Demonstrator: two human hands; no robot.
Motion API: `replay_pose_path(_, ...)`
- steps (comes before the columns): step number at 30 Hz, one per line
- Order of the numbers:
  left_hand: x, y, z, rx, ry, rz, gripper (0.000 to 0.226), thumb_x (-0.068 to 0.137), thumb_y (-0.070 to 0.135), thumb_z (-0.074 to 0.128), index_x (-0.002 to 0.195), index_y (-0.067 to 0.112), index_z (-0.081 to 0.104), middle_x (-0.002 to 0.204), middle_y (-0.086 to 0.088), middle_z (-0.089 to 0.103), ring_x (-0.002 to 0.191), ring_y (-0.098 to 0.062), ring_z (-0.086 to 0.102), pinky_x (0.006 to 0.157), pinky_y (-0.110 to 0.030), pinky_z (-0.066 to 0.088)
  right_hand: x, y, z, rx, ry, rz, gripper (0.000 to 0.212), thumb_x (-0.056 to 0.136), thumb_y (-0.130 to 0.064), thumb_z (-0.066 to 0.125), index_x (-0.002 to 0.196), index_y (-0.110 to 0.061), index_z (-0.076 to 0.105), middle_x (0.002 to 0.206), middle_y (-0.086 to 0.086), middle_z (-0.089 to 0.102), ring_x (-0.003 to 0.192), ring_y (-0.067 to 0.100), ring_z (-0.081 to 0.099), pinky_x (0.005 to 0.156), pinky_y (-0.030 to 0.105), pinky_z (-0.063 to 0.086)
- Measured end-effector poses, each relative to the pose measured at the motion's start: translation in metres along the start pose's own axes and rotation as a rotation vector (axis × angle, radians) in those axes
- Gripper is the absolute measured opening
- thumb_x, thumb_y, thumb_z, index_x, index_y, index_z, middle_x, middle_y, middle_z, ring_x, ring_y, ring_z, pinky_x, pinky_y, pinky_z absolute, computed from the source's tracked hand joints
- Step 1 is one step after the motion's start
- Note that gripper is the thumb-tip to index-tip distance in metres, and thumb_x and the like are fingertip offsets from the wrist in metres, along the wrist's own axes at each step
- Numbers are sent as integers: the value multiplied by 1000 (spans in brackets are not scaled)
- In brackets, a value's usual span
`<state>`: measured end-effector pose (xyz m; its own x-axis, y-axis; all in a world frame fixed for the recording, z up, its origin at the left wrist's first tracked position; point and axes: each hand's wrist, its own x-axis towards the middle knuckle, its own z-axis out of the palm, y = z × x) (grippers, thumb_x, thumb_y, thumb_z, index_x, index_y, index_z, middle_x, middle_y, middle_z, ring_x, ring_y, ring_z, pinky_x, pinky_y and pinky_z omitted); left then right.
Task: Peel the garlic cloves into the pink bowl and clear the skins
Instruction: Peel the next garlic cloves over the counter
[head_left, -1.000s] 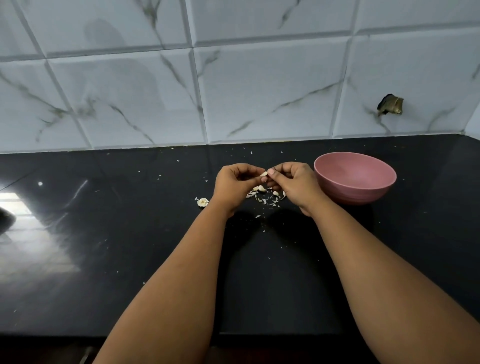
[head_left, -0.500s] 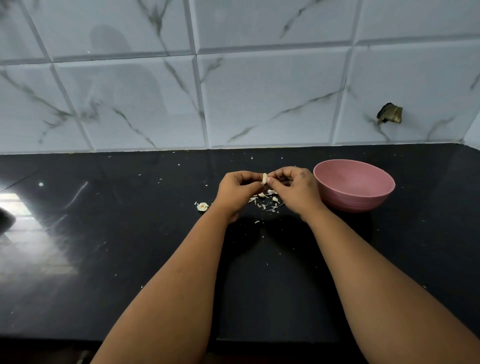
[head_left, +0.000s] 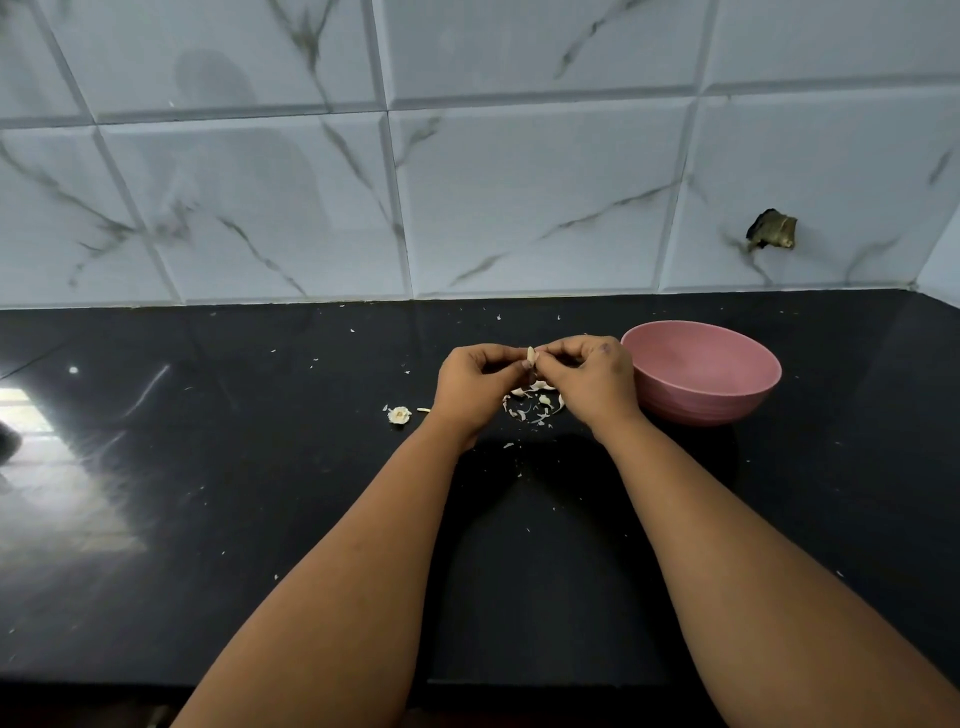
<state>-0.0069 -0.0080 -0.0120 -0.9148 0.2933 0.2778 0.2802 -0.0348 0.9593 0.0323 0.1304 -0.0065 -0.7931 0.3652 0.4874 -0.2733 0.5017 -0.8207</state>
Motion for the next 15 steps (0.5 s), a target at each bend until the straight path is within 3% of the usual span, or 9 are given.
replay_pose_path(3,1,-1,0,-44,5,-22,13,86,-1,71,98,2,75,91,-17,75,91,-30,73,89,-36,58,1,1,0,6,-12,3,8,80,-17,76,75,-24,76,63,-17,68,63,4,69,70,36,61)
replay_pose_path(10,3,-2,1,-192,-18,-99,11,87,-5,66,96,-1,72,88,-16,74,80,-21,72,85,-31,58,4,5,3,36,-28,71,16,84,-19,69,71,-28,69,64,-9,71,64,10,69,72,40,60)
replay_pose_path(15,3,0,0,-206,-52,-126,11,91,-2,61,92,4,70,80,-4,74,70,-10,68,68,-20,53,5,5,6,45,-45,120,8,87,-23,67,83,-19,74,78,2,73,76,22,70,78,44,59)
